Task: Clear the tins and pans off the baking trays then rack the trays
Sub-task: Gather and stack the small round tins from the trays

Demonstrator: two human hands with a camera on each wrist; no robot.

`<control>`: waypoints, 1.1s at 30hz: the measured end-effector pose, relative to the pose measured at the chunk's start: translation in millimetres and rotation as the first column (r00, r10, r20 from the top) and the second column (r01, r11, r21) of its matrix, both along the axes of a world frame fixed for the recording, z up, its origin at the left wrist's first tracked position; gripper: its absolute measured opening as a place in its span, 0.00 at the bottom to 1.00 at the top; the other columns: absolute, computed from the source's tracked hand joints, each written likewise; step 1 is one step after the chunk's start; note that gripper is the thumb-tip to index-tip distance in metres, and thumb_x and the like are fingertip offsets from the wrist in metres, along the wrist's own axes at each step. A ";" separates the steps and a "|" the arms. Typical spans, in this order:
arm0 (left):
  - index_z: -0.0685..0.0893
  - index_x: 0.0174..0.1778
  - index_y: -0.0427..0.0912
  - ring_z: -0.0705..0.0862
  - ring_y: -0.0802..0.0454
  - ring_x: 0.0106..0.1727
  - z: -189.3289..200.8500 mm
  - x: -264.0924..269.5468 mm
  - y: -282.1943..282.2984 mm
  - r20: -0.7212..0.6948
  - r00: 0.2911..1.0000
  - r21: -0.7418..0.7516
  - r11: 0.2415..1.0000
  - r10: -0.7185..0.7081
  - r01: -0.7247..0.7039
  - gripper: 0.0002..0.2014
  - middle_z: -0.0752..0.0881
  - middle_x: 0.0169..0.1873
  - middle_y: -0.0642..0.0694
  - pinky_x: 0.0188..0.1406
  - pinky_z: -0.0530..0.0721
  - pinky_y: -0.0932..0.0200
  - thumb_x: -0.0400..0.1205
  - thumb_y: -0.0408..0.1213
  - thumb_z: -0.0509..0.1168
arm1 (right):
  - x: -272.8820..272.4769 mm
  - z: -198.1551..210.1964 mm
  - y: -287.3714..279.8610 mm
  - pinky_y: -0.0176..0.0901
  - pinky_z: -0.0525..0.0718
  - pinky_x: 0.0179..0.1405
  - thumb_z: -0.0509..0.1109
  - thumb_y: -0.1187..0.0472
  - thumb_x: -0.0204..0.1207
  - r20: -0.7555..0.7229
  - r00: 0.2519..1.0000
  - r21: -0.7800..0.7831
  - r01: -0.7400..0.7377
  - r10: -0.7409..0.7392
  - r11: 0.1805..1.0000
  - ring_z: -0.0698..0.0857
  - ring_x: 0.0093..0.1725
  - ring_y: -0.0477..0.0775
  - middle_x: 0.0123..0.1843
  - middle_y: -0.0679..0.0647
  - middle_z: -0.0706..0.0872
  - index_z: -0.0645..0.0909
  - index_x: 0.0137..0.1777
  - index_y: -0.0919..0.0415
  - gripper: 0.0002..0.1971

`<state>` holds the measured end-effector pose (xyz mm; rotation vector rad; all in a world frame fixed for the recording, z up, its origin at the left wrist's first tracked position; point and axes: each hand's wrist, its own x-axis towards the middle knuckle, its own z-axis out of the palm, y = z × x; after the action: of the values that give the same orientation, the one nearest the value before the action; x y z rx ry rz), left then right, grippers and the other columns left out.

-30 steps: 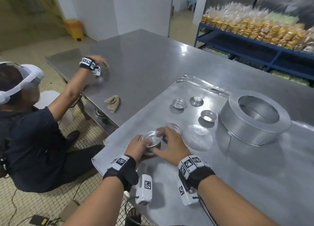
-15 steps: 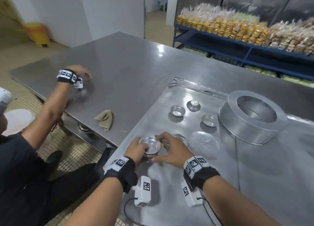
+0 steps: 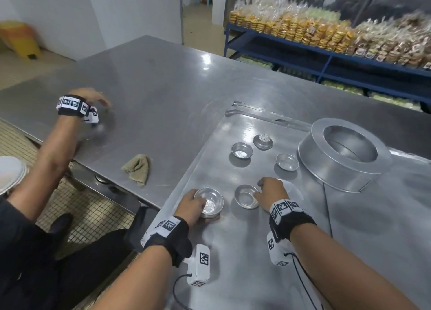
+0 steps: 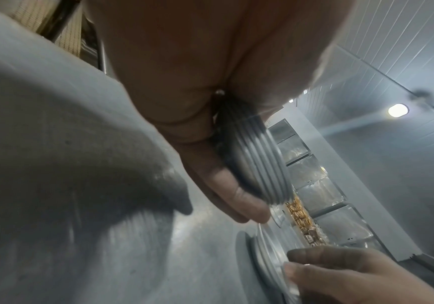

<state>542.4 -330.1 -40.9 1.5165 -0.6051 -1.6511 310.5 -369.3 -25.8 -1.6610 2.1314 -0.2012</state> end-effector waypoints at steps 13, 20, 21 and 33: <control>0.86 0.49 0.35 0.82 0.29 0.50 13.9 -10.8 -1.1 -0.167 0.984 0.070 0.995 -0.063 0.075 0.13 0.79 0.55 0.31 0.45 0.84 0.20 0.70 0.33 0.76 | 7.1 23.1 12.3 0.50 0.90 0.55 0.70 0.68 0.66 0.345 0.925 -0.089 0.198 -0.156 0.976 0.90 0.51 0.56 0.49 0.54 0.92 0.92 0.48 0.56 0.14; 0.81 0.54 0.34 0.85 0.27 0.49 18.1 -26.1 -1.7 -0.219 0.971 0.045 0.993 -0.097 0.109 0.16 0.80 0.58 0.28 0.43 0.88 0.30 0.79 0.42 0.74 | 26.1 48.3 21.4 0.52 0.93 0.36 0.70 0.68 0.65 0.434 0.899 -0.119 0.111 -0.049 0.987 0.92 0.32 0.56 0.39 0.55 0.92 0.92 0.45 0.58 0.13; 0.81 0.54 0.34 0.85 0.28 0.48 20.2 -28.5 -1.7 -0.216 0.971 0.034 0.993 -0.104 0.114 0.16 0.81 0.57 0.29 0.43 0.88 0.30 0.80 0.41 0.74 | 28.5 50.5 22.6 0.49 0.93 0.34 0.70 0.69 0.65 0.426 0.904 -0.119 0.094 -0.035 0.988 0.91 0.30 0.55 0.38 0.56 0.92 0.92 0.47 0.60 0.13; 0.84 0.52 0.35 0.86 0.23 0.51 24.5 -59.9 -11.4 -0.037 0.986 -0.033 0.986 -0.164 0.163 0.14 0.85 0.47 0.28 0.49 0.86 0.23 0.70 0.27 0.70 | 21.1 44.1 18.4 0.37 0.88 0.45 0.73 0.68 0.66 0.388 0.921 -0.149 0.038 0.023 0.988 0.86 0.34 0.44 0.37 0.49 0.91 0.94 0.44 0.55 0.12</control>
<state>482.5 -341.6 -16.3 1.4412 -0.7466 -1.7826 331.6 -350.9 18.4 -1.5392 1.8569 -0.6570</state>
